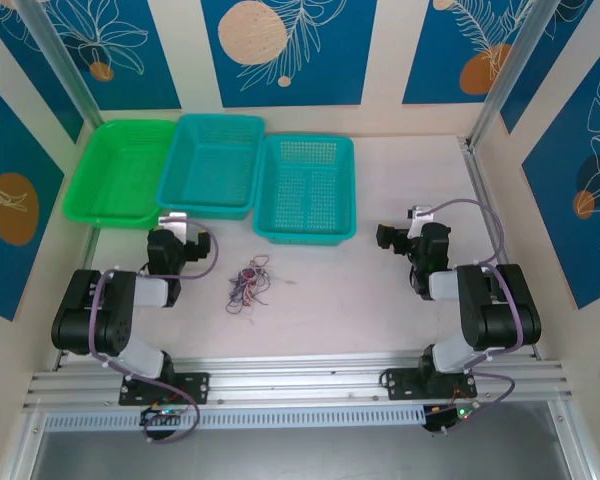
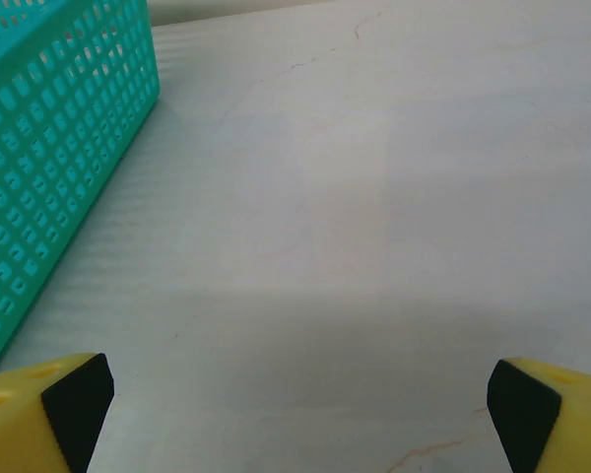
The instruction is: Untangle the cables
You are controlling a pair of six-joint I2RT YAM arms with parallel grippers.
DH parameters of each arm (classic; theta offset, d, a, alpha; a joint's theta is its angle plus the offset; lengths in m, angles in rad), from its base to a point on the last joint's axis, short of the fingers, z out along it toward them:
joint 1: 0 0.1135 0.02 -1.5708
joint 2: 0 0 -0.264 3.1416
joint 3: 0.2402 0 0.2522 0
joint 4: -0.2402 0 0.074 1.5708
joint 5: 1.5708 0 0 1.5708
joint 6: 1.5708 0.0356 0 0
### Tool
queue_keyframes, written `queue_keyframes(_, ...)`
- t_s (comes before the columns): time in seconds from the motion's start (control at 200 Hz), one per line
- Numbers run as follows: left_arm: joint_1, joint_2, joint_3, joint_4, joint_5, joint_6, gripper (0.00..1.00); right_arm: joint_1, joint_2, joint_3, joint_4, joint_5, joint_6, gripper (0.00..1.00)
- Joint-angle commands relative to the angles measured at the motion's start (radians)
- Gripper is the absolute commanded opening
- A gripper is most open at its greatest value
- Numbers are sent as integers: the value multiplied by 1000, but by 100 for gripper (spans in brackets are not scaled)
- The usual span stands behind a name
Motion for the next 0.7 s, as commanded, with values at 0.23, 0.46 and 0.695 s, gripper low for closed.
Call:
queue_keyframes(0.23,-3,-7,1,25,21,-2,100,-4,-7,24,10,-23,-21,99)
queue_keyframes(0.46,-3,-5,4,22,20,-2,100,-3,-7,23,12,-23,-23,99)
queue_keyframes(0.695,-19,-176,-42,-38,-25,4,100,17,-246,56,-254,181,59,99)
